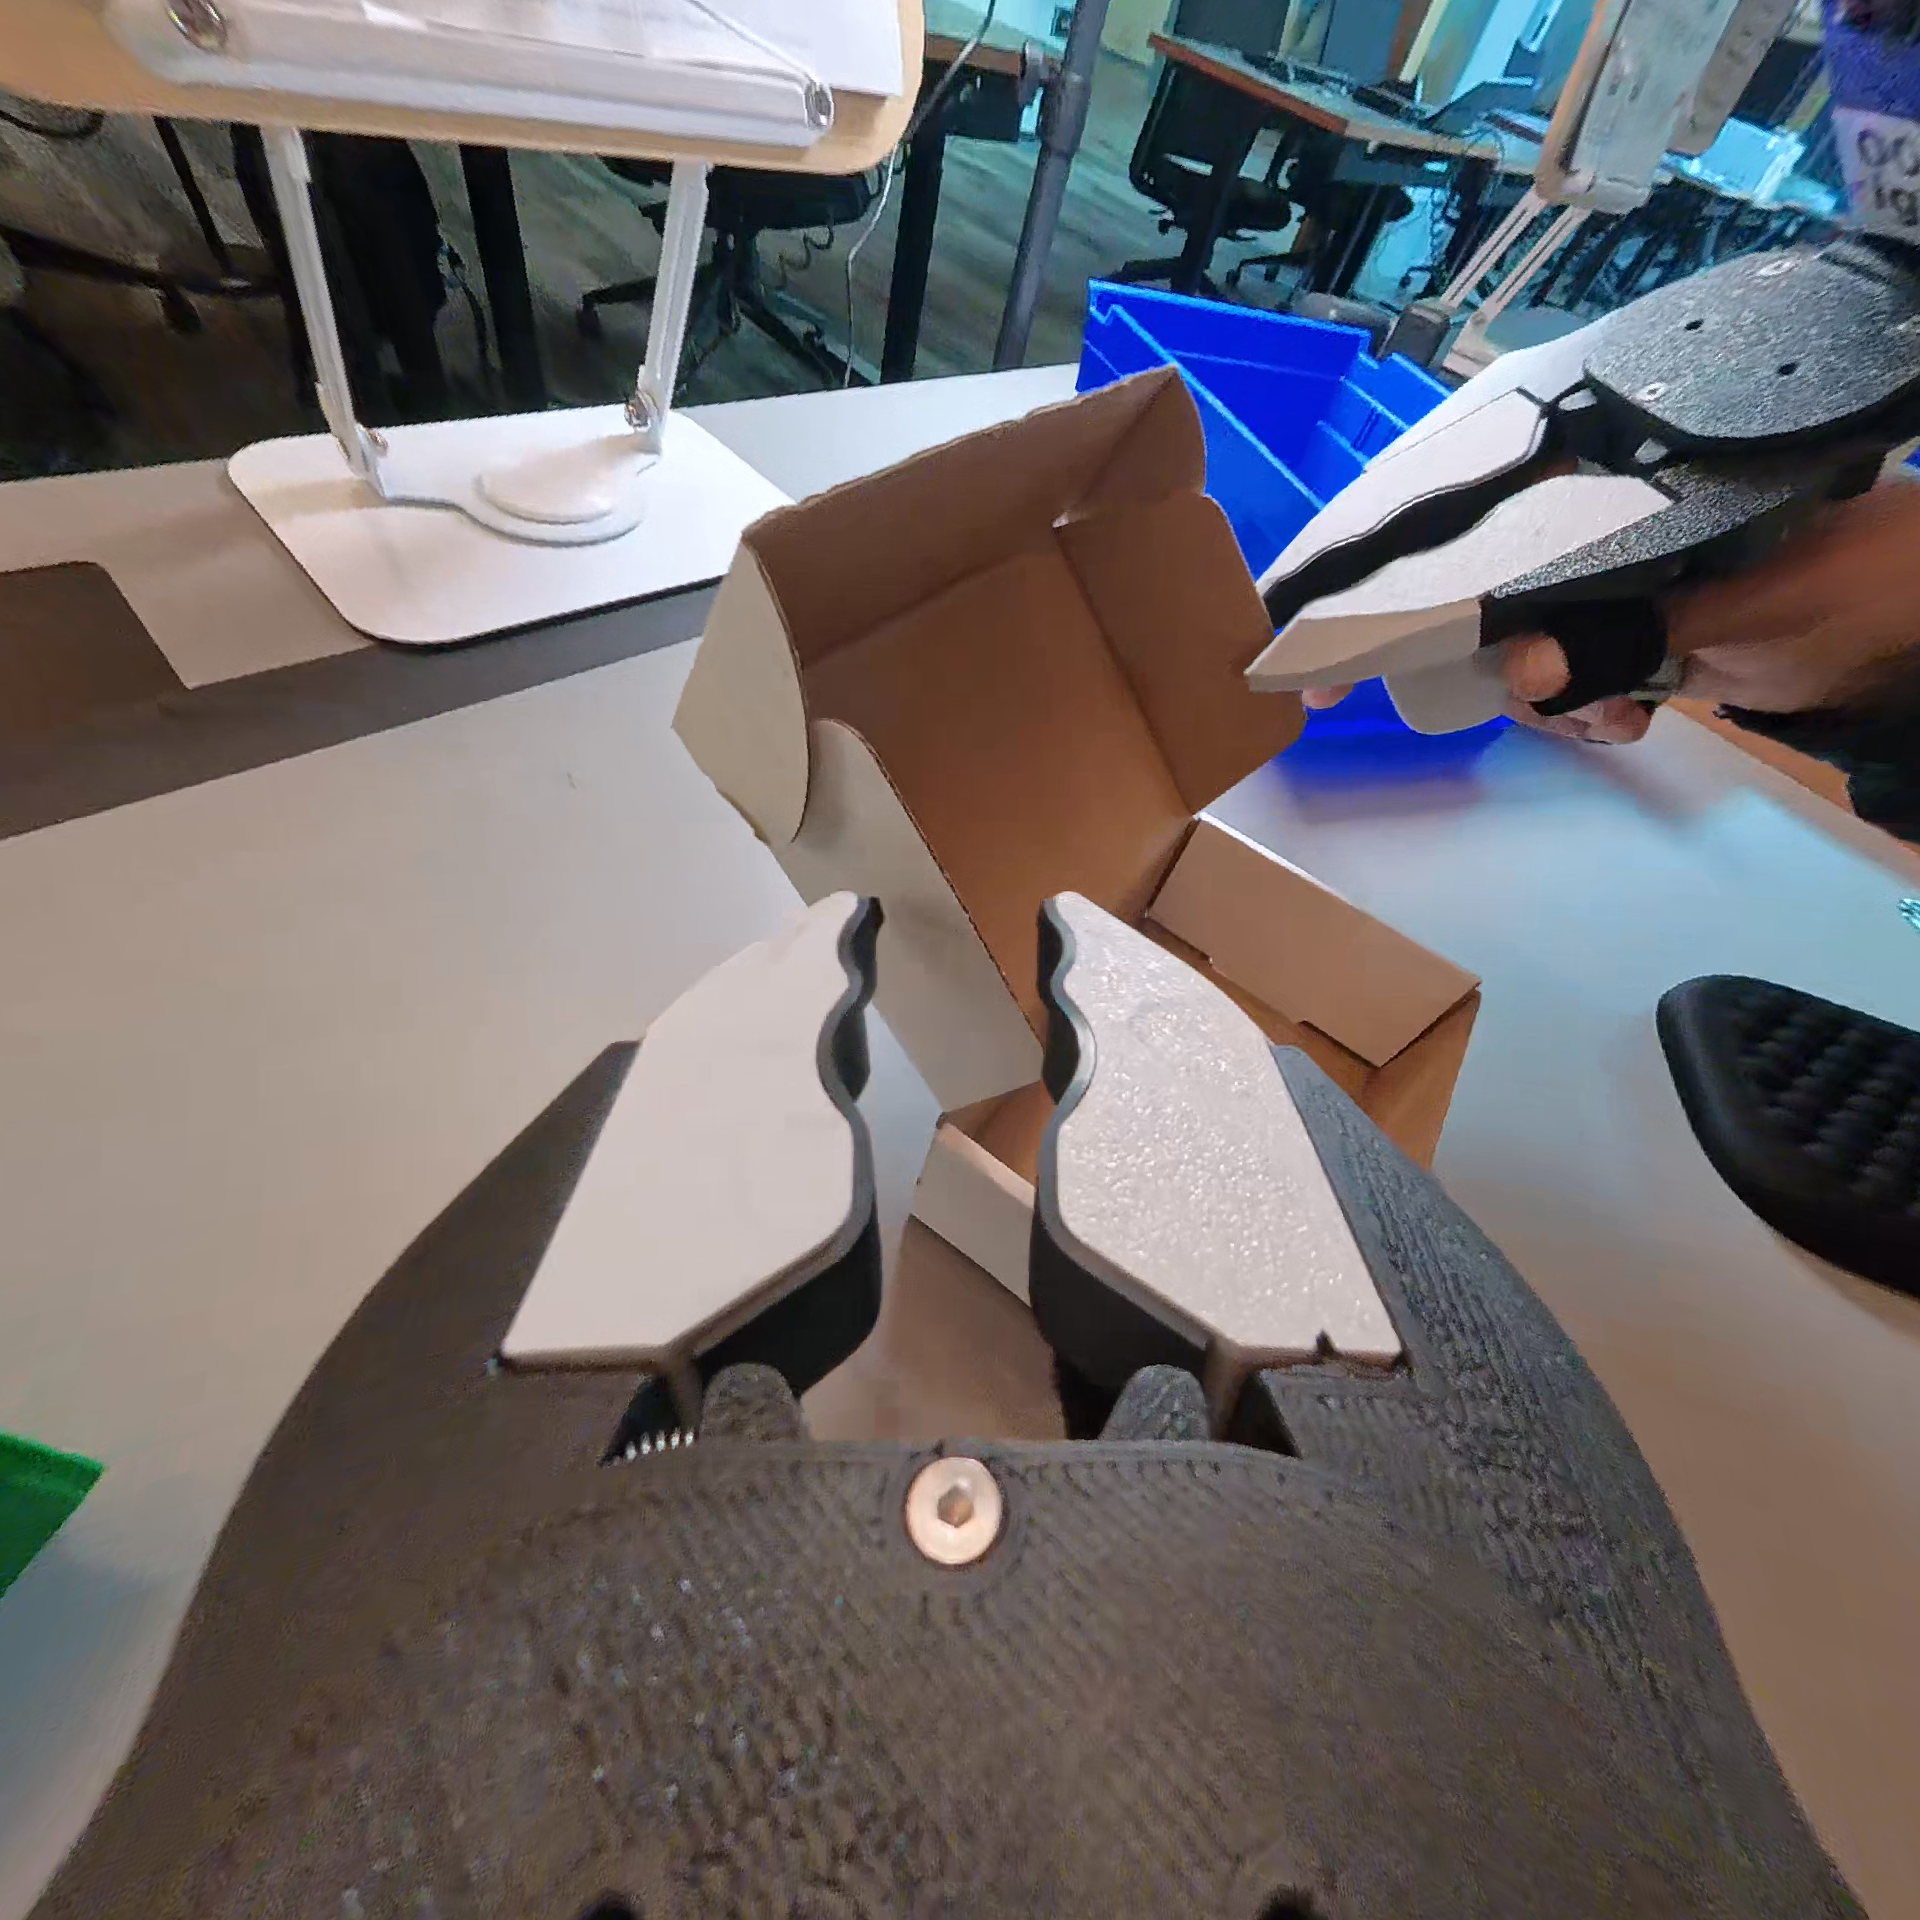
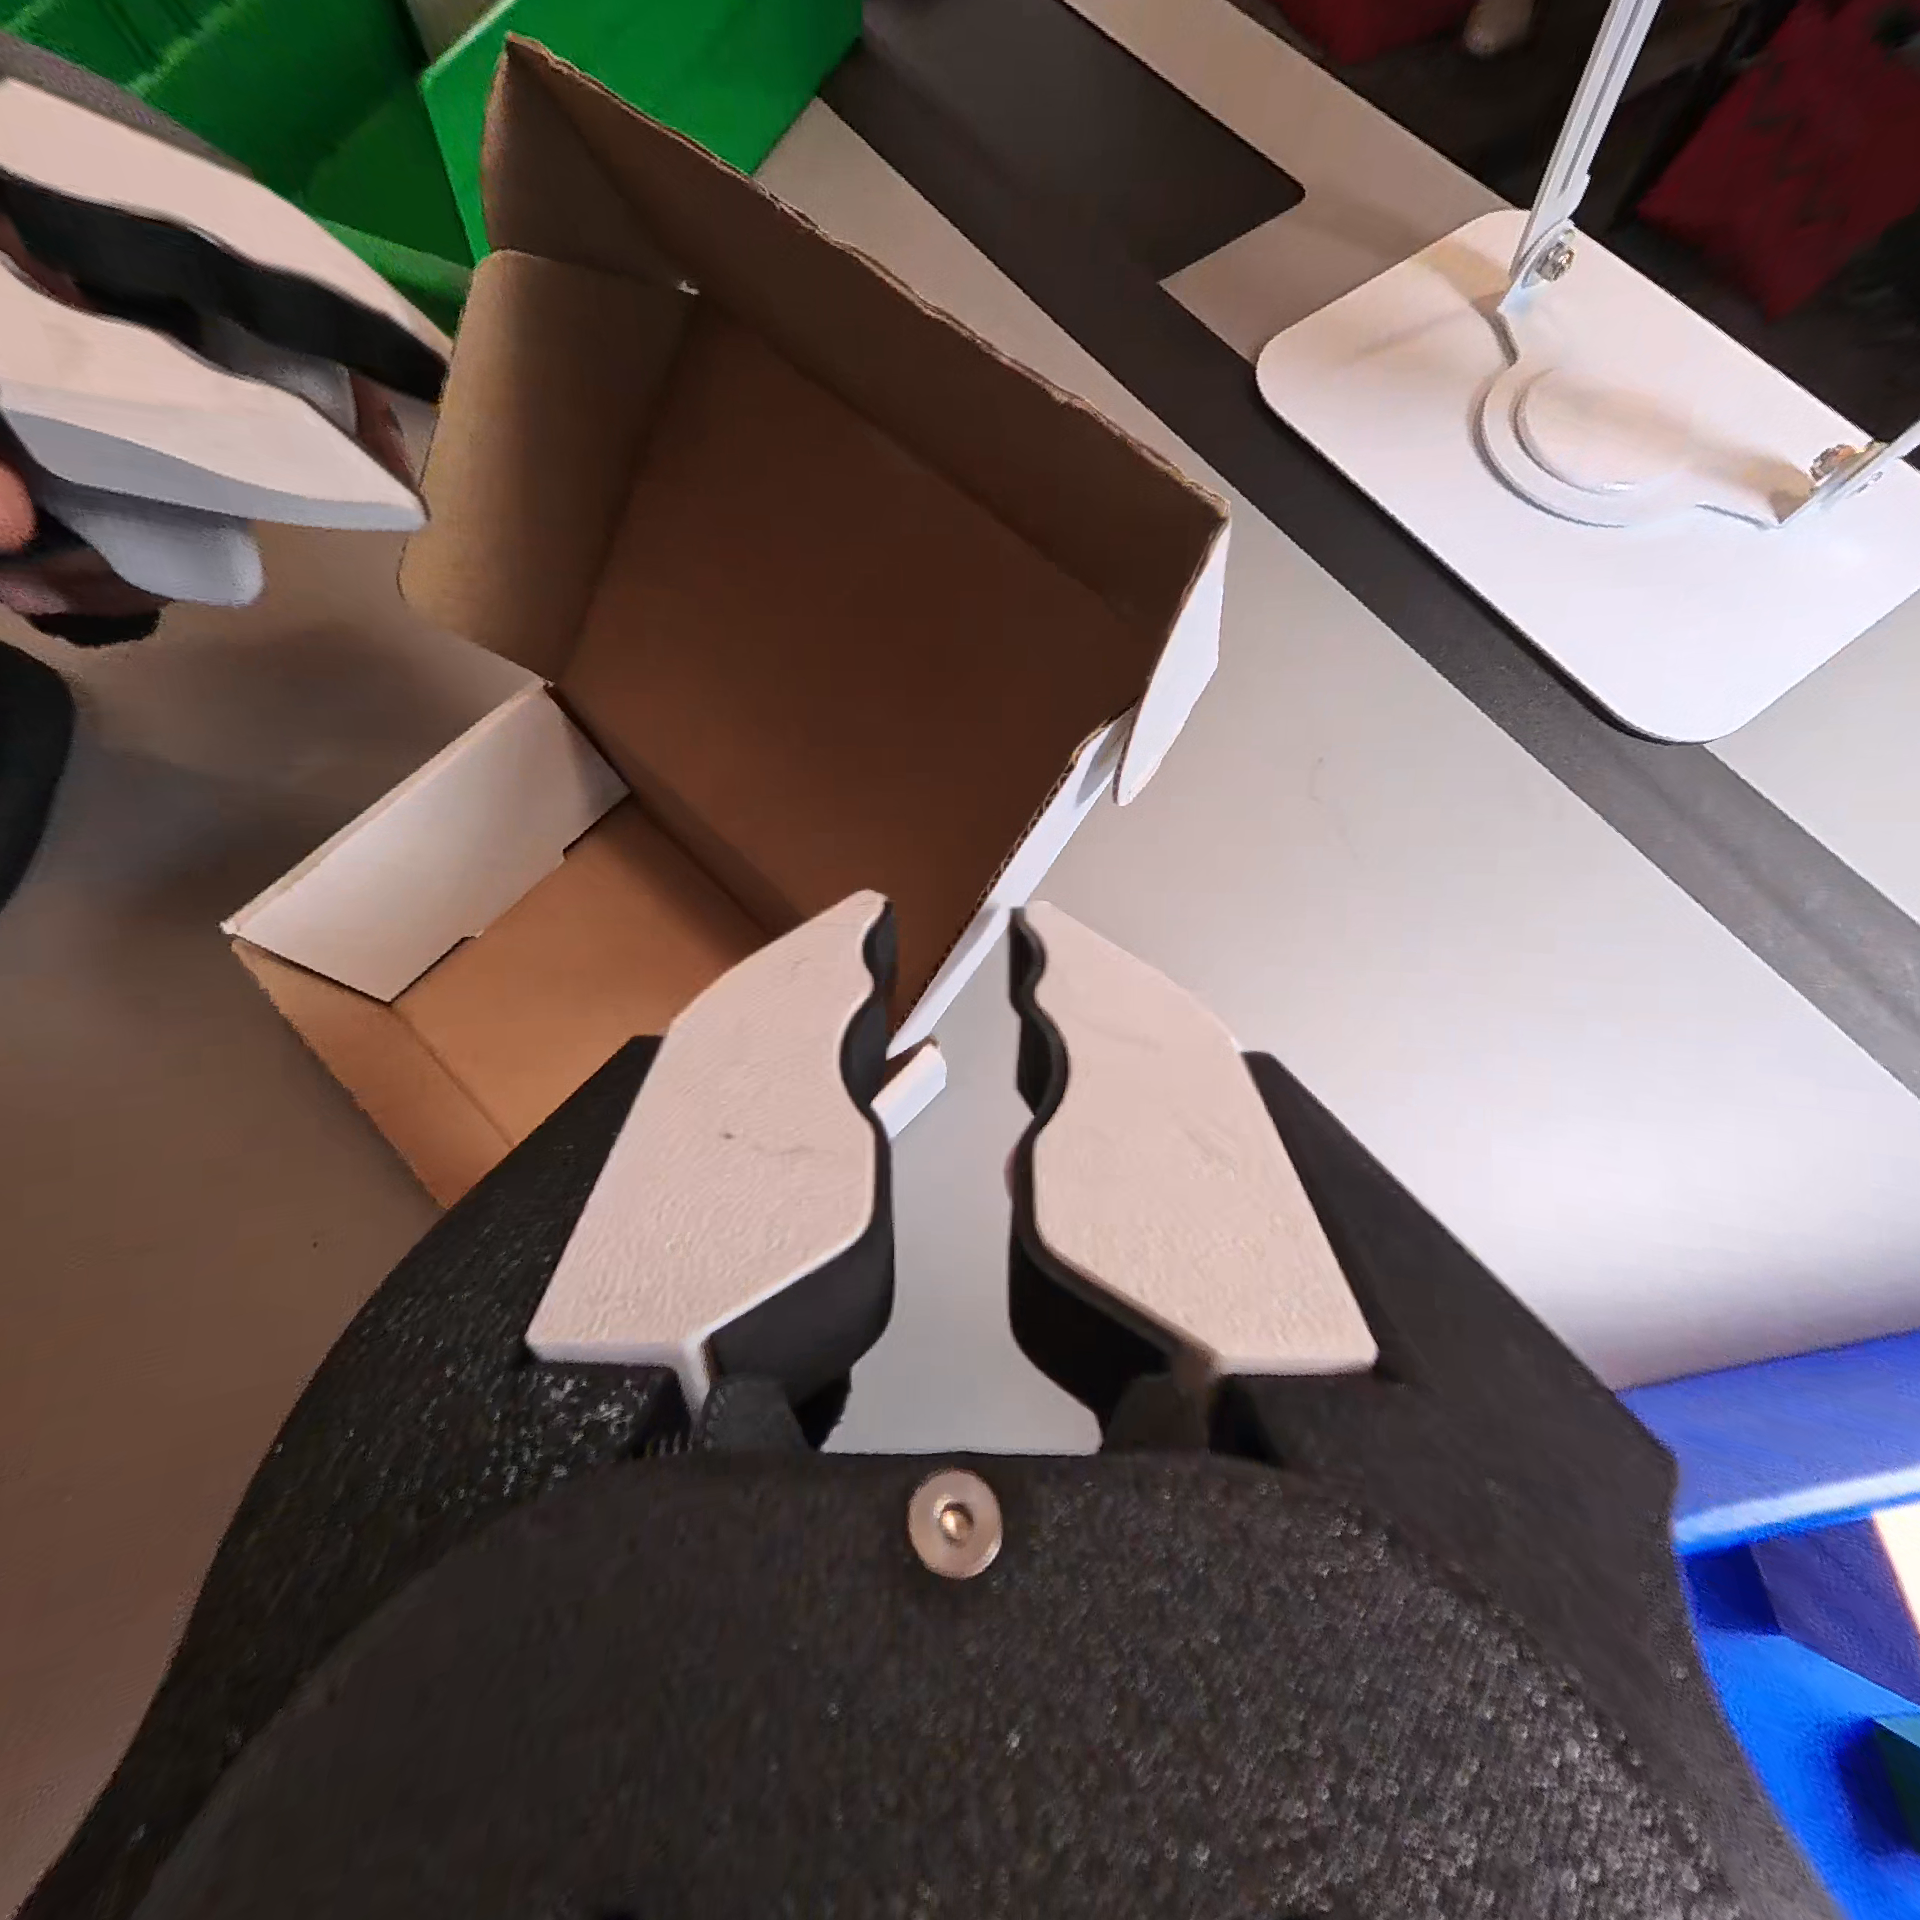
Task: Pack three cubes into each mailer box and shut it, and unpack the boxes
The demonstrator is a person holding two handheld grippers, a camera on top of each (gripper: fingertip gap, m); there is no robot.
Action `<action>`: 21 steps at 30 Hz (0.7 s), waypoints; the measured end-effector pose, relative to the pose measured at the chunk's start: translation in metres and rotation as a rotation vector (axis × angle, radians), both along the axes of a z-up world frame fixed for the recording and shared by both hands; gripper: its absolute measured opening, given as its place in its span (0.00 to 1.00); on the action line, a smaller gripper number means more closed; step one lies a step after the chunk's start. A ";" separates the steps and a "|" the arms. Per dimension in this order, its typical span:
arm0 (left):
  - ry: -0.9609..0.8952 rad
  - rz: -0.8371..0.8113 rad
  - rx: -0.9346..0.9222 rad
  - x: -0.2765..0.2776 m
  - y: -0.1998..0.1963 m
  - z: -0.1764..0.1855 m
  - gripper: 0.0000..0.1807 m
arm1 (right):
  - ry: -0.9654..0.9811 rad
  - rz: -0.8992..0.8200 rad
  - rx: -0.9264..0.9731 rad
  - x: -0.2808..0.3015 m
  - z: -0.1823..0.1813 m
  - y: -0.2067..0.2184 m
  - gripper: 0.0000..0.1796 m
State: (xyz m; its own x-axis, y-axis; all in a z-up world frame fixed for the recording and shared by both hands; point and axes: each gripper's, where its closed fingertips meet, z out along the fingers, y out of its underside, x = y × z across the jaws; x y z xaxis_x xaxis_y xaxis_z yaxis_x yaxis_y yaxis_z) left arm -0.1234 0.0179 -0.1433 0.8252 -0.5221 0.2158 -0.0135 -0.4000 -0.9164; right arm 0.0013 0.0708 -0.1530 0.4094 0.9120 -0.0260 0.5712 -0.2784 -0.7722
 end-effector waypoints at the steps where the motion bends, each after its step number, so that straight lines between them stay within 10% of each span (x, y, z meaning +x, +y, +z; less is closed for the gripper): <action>1: 0.004 -0.004 -0.005 0.002 0.001 -0.003 0.14 | -0.001 -0.009 0.009 0.000 0.000 0.000 0.07; 21: 0.230 -0.218 0.018 0.027 -0.064 -0.047 0.12 | -0.004 0.076 0.143 0.021 -0.042 -0.082 0.07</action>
